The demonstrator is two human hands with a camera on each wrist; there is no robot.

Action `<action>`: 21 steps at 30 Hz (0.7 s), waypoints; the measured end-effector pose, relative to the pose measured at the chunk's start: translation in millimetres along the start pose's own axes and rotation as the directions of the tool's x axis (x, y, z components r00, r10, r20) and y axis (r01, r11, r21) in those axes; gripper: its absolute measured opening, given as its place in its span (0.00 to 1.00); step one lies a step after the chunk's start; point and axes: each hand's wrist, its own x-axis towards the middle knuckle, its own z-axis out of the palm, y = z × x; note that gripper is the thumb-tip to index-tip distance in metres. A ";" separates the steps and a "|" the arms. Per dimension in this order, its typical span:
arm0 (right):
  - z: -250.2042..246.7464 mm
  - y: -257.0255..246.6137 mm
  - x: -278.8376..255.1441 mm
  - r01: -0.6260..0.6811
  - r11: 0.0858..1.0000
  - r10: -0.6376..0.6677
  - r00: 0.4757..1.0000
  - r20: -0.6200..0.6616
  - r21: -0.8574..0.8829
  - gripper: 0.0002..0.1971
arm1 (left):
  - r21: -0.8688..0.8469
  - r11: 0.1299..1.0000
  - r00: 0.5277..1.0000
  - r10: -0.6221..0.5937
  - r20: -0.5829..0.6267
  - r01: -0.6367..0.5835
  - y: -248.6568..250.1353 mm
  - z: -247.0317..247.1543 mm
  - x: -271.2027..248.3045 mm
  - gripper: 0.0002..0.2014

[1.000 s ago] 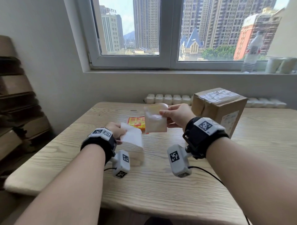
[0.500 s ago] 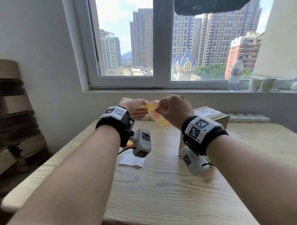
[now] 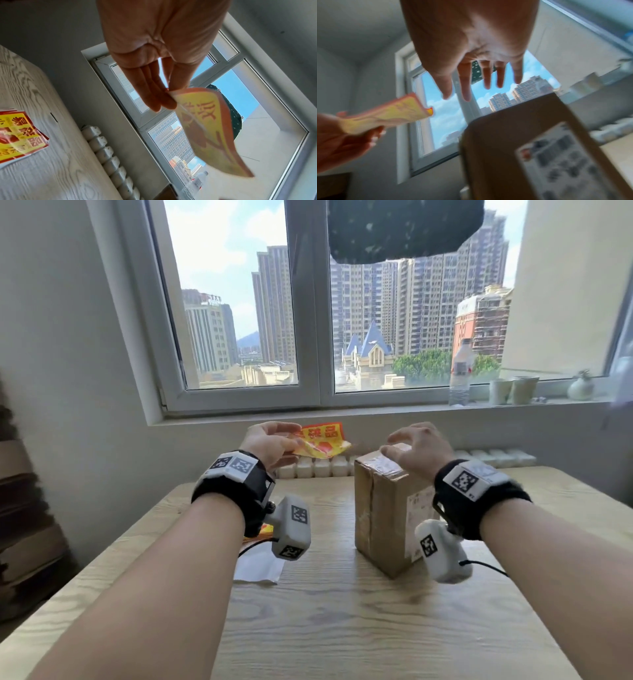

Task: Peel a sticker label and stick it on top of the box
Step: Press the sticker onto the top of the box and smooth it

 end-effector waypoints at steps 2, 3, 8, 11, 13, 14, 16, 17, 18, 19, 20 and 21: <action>2.4 31.6 3.6 -0.182 0.982 0.185 0.981 0.054 -0.048 0.26 | -0.023 1.000 0.999 0.007 0.039 -0.006 -1.7 8.8 1.1 0.18; 5.5 43.8 4.1 -0.239 0.971 0.241 0.967 0.087 -0.026 0.28 | -0.036 0.999 0.998 0.004 0.057 -0.002 -2.7 13.6 1.5 0.19; 17.5 51.4 -2.0 -0.254 0.957 0.247 0.967 0.062 0.139 0.27 | -0.095 0.995 0.996 -0.013 0.090 0.021 -7.9 35.7 9.7 0.20; 18.3 40.0 -4.0 -0.186 0.981 0.183 0.982 0.041 0.054 0.26 | -0.127 0.991 0.993 -0.020 0.114 0.034 -9.4 46.7 14.2 0.22; 16.9 35.3 -4.6 -0.147 0.987 0.147 0.989 0.019 0.064 0.21 | -0.125 0.991 0.991 -0.022 0.131 0.038 -9.2 52.2 16.1 0.24; 14.6 33.2 -4.6 -0.120 0.987 0.122 0.992 -0.016 0.109 0.18 | -0.126 0.991 0.990 -0.021 0.139 0.038 -8.8 54.4 16.6 0.25; 8.4 29.8 -2.7 -0.044 0.964 0.081 0.988 -0.131 0.261 0.15 | -0.134 0.990 0.987 -0.016 0.157 0.037 -8.8 58.8 17.8 0.27; 4.1 27.5 -0.6 -0.013 0.937 0.080 0.981 -0.176 0.350 0.15 | -0.134 0.990 0.986 -0.016 0.168 0.038 -9.0 61.2 18.2 0.27; -0.2 24.7 1.8 0.001 0.900 0.088 0.979 -0.184 0.436 0.16 | -0.129 0.991 0.983 -0.015 0.181 0.039 -9.2 63.1 18.3 0.26; -4.3 21.2 3.6 -0.001 0.862 0.089 0.985 -0.150 0.507 0.16 | -0.122 0.992 0.981 -0.014 0.195 0.038 -9.6 65.1 18.9 0.26; -6.9 18.6 5.2 -0.020 0.831 0.080 0.993 -0.084 0.556 0.15 | -0.113 0.993 0.977 -0.010 0.212 0.035 -9.7 66.7 19.3 0.25; -8.5 16.8 6.1 -0.048 0.815 0.068 0.998 -0.012 0.577 0.12 | -0.103 0.994 0.974 -0.006 0.227 0.030 -9.7 68.2 19.8 0.25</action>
